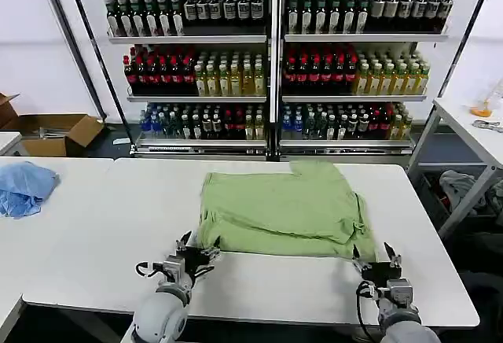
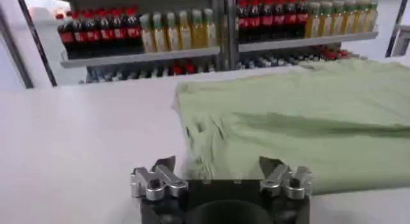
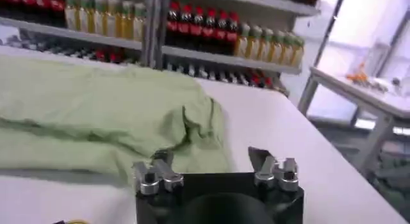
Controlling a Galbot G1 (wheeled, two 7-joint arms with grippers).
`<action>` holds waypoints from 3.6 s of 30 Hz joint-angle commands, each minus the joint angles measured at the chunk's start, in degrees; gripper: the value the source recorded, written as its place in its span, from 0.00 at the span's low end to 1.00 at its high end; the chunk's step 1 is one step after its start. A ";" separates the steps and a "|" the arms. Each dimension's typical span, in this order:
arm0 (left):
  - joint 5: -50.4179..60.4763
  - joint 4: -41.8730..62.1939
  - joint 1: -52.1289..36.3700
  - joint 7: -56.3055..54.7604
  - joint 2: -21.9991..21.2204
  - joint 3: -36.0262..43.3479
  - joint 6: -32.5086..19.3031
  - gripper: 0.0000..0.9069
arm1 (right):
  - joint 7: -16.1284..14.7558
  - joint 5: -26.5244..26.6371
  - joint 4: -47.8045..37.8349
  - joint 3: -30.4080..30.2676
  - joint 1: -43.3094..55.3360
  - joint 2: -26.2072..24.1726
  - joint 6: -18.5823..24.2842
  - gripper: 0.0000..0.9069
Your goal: Fold and organize the clothes.
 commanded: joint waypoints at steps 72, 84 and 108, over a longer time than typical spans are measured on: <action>-19.20 7.07 -20.37 -6.00 13.33 7.45 8.00 1.00 | 5.33 20.39 -17.92 -17.35 39.45 -9.36 -8.89 1.00; -17.97 21.34 -31.72 -7.42 8.21 14.20 7.99 1.00 | 2.75 20.75 -37.89 -24.38 53.68 -3.11 -7.98 1.00; -20.32 26.29 -31.91 -7.04 5.57 14.52 8.01 0.07 | -2.13 19.01 -56.32 -25.16 59.26 6.38 -7.28 0.29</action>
